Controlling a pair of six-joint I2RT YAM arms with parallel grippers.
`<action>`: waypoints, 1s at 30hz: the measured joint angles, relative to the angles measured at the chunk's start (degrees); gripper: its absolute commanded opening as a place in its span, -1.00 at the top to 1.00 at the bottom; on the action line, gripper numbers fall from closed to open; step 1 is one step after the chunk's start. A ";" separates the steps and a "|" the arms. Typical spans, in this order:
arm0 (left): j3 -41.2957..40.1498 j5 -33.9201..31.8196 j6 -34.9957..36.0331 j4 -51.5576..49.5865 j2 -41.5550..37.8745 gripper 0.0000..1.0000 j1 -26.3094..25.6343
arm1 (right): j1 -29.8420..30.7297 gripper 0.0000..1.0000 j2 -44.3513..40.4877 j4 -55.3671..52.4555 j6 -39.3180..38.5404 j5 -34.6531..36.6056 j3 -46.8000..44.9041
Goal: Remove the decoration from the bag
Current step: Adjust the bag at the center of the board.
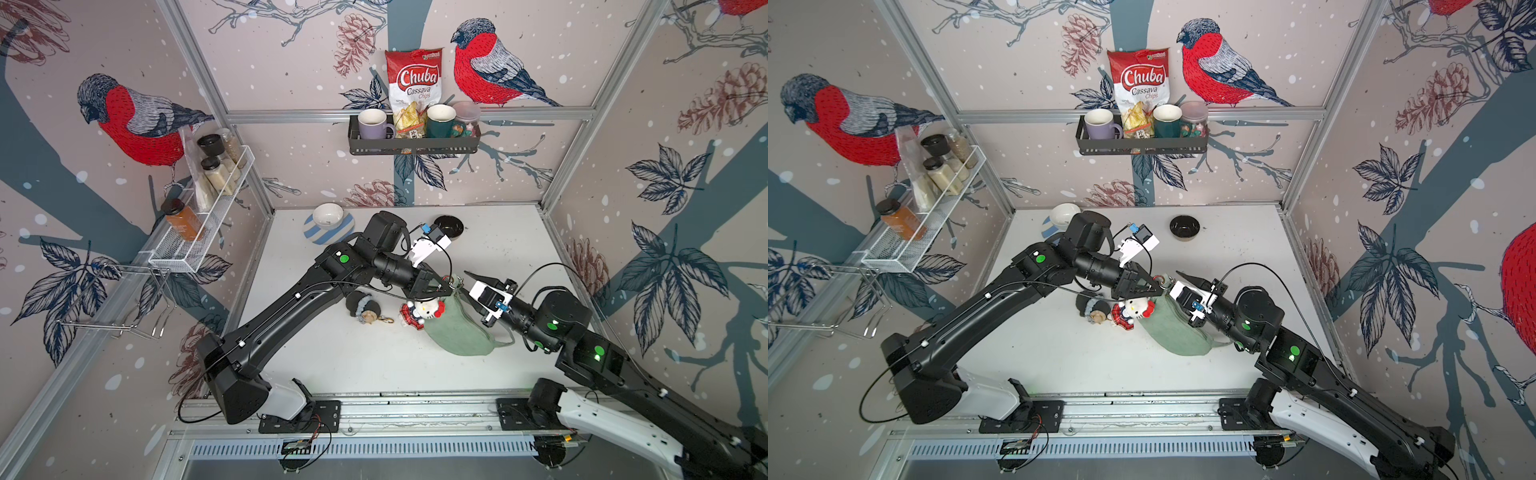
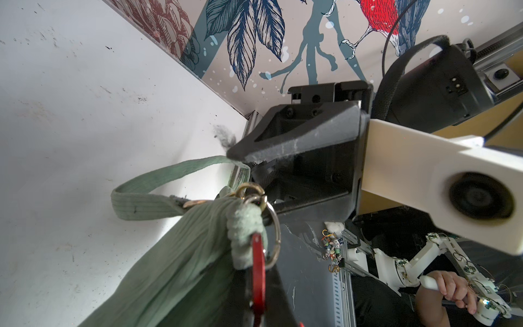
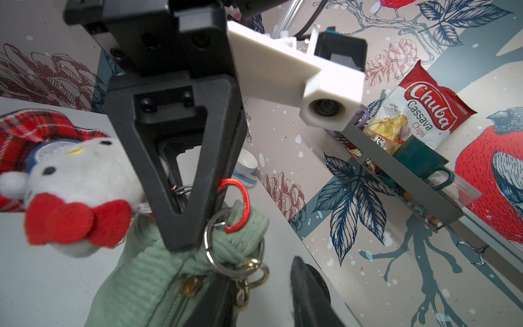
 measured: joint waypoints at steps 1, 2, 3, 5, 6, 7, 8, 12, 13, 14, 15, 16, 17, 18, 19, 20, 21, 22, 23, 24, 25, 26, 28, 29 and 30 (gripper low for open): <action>-0.17 0.46 0.00 -0.02 0.02 1.00 0.09 | 0.09 0.05 -0.33 -0.26 -0.04 0.15 -0.04; -0.31 0.74 0.00 -0.07 0.07 1.00 0.11 | 0.17 0.01 -0.70 -0.46 -0.26 0.17 -0.13; -0.44 0.46 -0.07 -0.09 0.09 1.00 0.15 | 0.28 -0.03 -1.07 -0.50 -0.66 0.00 -0.20; -0.72 0.37 -0.17 -0.20 0.28 1.00 0.31 | 0.59 -0.06 -1.66 0.22 -0.83 -1.25 -0.22; -0.87 0.42 -0.24 -0.22 0.37 1.00 0.37 | 0.70 -0.05 -1.73 0.48 -0.85 -1.60 -0.22; -0.92 0.44 -0.66 -0.22 0.42 1.00 0.48 | 0.90 -0.05 -1.73 0.72 -0.85 -1.62 -0.20; -0.94 0.46 -1.07 -0.22 0.44 1.00 0.61 | 0.94 -0.05 -1.60 0.83 -0.85 -1.77 -0.15; -1.05 0.76 -1.33 -0.15 0.42 1.00 1.22 | 1.31 -0.02 -0.87 0.48 -1.11 -2.73 0.33; -1.20 0.85 -1.55 0.02 0.37 1.00 1.22 | 1.31 -0.01 -0.74 0.46 -1.27 -2.93 0.48; -1.42 0.85 -1.60 0.09 0.26 1.00 1.22 | 1.33 0.00 -0.44 0.44 -1.27 -3.15 0.66; -1.68 0.90 -1.88 0.11 0.07 1.00 1.22 | 1.36 0.01 -0.22 0.42 -1.29 -3.15 0.87; -1.97 0.94 -2.54 0.22 -0.15 1.00 1.22 | 1.38 0.01 0.15 0.39 -1.38 -3.19 1.11; -2.16 1.11 -2.78 0.35 -0.37 1.00 1.22 | 1.40 0.02 0.63 0.26 -1.49 -3.37 1.31; -2.25 1.27 -2.89 0.48 -0.57 1.00 1.22 | 1.40 0.02 0.85 -0.04 -1.51 -3.41 1.46; -2.27 1.27 -2.99 0.52 -0.70 1.00 1.22 | 1.40 0.02 1.16 -0.44 -1.53 -3.74 1.64; -2.27 1.31 -2.99 0.52 -0.76 1.00 1.22 | 1.40 0.02 1.31 -0.98 -1.55 -4.02 1.79; -2.27 1.31 -2.99 0.55 -0.76 1.00 1.22 | 1.40 0.02 1.27 -1.44 -1.66 -4.22 1.81; -2.27 1.33 -2.99 0.52 -0.76 1.00 1.22 | 1.40 0.03 1.22 -1.66 -1.70 -4.37 1.88; -2.27 1.38 -3.06 0.52 -0.76 1.00 1.22 | 1.40 0.03 1.22 -1.86 -1.70 -4.57 1.95; -2.27 1.53 -3.15 0.52 -0.79 1.00 1.22 | 1.40 0.04 1.33 -2.12 -1.75 -4.63 1.99; -2.27 1.75 -3.19 0.55 -0.79 1.00 1.22 | 1.40 0.05 1.40 -2.49 -1.88 -4.63 2.03; -2.27 1.81 -3.28 0.55 -0.83 1.00 1.22 | 1.40 0.07 1.49 -2.62 -2.54 -4.61 2.03; -2.27 1.88 -4.11 0.55 -0.90 1.00 1.22 | 1.40 0.09 1.55 -2.62 -2.60 -4.59 2.03; -2.27 1.90 -4.11 0.55 -0.94 1.00 1.29 | 1.40 0.10 1.70 -2.60 -2.60 -4.55 2.03; -2.27 1.90 -4.24 0.55 -1.01 1.00 1.29 | 1.40 0.11 1.70 -2.60 -2.64 -4.52 2.03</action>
